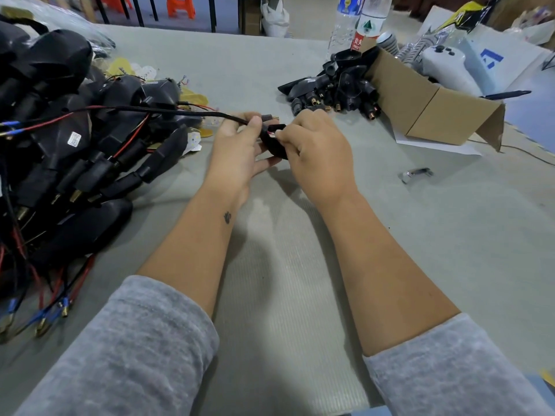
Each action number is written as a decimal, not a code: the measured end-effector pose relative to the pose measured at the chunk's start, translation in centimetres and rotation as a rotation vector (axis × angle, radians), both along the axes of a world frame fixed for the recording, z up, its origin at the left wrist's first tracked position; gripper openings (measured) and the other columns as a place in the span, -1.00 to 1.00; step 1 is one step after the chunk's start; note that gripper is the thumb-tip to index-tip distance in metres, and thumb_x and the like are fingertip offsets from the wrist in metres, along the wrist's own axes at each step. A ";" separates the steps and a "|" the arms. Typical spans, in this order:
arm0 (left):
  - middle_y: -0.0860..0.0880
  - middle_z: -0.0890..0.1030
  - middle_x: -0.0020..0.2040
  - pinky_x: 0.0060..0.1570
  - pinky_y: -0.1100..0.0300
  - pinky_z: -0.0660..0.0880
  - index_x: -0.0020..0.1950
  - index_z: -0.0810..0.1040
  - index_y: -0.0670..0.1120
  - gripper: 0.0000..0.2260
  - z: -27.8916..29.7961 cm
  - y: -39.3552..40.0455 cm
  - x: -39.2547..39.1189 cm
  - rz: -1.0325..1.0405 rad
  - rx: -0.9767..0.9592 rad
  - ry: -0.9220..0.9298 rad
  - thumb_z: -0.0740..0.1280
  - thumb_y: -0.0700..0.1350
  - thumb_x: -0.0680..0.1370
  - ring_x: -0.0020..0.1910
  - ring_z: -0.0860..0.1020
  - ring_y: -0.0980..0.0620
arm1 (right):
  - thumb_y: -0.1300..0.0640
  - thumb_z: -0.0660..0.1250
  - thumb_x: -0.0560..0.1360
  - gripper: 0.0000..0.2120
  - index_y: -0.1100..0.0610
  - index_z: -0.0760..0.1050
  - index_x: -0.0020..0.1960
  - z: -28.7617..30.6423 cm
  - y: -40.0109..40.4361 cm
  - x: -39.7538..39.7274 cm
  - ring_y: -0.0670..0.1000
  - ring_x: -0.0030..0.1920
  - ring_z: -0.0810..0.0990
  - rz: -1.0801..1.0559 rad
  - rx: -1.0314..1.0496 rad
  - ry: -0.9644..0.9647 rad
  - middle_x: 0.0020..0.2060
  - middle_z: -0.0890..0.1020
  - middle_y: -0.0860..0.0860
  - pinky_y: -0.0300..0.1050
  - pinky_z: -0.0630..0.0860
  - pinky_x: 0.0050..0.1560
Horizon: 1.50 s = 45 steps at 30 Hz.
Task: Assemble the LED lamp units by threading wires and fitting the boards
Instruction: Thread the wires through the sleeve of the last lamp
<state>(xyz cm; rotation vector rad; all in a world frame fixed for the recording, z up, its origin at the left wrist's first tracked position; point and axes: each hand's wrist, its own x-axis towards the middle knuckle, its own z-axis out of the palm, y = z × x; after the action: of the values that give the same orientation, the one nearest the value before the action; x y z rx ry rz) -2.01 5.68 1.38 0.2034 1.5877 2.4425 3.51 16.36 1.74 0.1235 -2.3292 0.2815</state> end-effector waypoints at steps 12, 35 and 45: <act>-0.07 0.63 -0.07 0.05 0.06 0.61 0.02 0.45 -0.06 -0.77 -0.2 -0.9 -0.2 -0.035 -0.054 0.081 0.31 -0.38 0.55 -0.06 0.64 0.00 | 0.13 0.33 0.55 -0.82 -0.02 0.67 0.07 -0.4 -0.4 -0.3 -0.14 -0.06 0.49 0.074 -0.575 -0.251 -0.13 0.59 -0.06 -0.28 0.36 -0.05; 0.06 0.65 -0.17 -0.18 0.12 0.64 -0.13 0.49 -0.06 -0.70 0.2 -0.5 0.1 0.076 -0.169 0.107 0.05 -0.08 0.70 -0.21 0.61 0.13 | 0.12 0.55 0.32 -0.68 0.00 0.37 -0.26 -0.2 0.5 -0.8 -0.15 -0.40 0.33 -0.092 -0.982 -0.198 -0.39 0.39 -0.12 -0.25 0.28 -0.36; -0.08 0.67 -0.11 -0.07 0.00 0.61 -0.14 0.44 -0.07 -0.71 0.6 -0.3 0.1 0.080 -0.048 0.099 0.05 -0.06 0.70 -0.13 0.63 0.01 | 0.32 0.41 0.48 -0.84 0.10 0.50 -0.07 0.1 0.8 -0.4 -0.07 -0.36 0.54 0.271 -1.180 -0.379 -0.22 0.61 0.06 -0.27 0.42 -0.37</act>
<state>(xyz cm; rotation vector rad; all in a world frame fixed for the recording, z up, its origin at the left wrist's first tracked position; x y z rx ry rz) -1.88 5.34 1.99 0.2613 1.7249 2.4863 3.15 17.11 1.81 -0.2206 -2.1060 1.8578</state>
